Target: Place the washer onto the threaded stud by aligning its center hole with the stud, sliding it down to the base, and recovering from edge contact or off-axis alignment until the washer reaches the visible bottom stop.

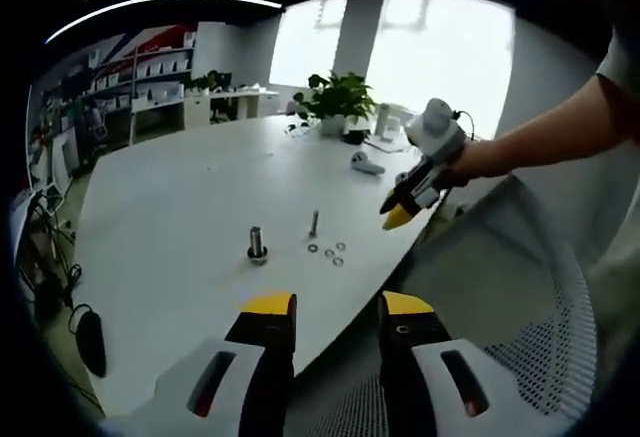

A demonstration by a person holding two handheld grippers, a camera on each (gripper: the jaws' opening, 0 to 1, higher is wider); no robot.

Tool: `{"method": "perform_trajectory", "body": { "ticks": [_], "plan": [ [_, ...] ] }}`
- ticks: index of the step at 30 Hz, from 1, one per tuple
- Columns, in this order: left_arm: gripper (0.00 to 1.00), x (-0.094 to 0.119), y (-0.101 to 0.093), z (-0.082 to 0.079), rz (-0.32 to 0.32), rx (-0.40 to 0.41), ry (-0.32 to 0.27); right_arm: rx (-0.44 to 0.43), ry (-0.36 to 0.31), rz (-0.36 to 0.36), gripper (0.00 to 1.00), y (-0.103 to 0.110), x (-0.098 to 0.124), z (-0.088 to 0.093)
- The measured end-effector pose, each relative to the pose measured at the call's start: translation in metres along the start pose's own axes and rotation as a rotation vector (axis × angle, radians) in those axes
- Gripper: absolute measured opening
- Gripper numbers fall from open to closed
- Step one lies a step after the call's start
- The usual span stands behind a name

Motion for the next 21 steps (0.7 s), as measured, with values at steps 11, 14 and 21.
{"method": "perform_trajectory", "body": {
  "ticks": [11, 14, 21],
  "plan": [
    [0.30, 0.000, 0.001, 0.000, -0.004, 0.005, -0.006, 0.022, 0.015, 0.008, 0.32, -0.003, -0.028, -0.009],
    [0.30, 0.000, 0.001, 0.001, -0.004, 0.008, 0.004, 0.010, 0.014, 0.011, 0.32, -0.001, -0.033, -0.008],
    [0.30, 0.001, 0.003, 0.002, -0.011, 0.012, 0.003, 0.009, 0.041, 0.027, 0.32, 0.001, -0.041, -0.008]
  ]
}}
Point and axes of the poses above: the point that each gripper's makers call its tool centre point, and the gripper's own axes: x roughly backward along the fingers, y roughly to its left, z roughly out of its underside, the point moved 7 cm from there along x, roughly backward along the fingers, and after that the axes turned 2 degrees about -y, right-handed, at the moved point
